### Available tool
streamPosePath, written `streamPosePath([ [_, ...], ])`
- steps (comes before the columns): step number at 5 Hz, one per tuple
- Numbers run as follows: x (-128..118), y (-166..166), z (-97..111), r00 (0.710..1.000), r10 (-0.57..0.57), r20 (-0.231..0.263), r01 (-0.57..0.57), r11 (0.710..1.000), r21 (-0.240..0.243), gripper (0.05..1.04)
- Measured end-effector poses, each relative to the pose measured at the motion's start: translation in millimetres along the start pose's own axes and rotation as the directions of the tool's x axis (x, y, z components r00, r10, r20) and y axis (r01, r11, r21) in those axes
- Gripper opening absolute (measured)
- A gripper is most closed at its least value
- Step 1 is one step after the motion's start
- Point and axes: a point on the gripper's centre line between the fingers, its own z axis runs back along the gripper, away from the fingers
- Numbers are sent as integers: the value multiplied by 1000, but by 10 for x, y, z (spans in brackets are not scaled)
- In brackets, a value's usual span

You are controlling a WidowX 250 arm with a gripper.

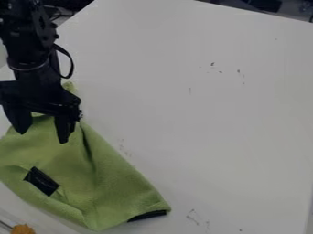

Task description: Unfold the cloth from left bottom to right top

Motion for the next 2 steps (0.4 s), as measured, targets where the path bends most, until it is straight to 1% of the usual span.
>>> streamPosePath([
  [1, -26, -15, -37, 1000, 0, -15, 0, 1000, -4, 1001],
  [2, -192, -34, -123, 999, 25, -38, -25, 1000, 0, 1001],
])
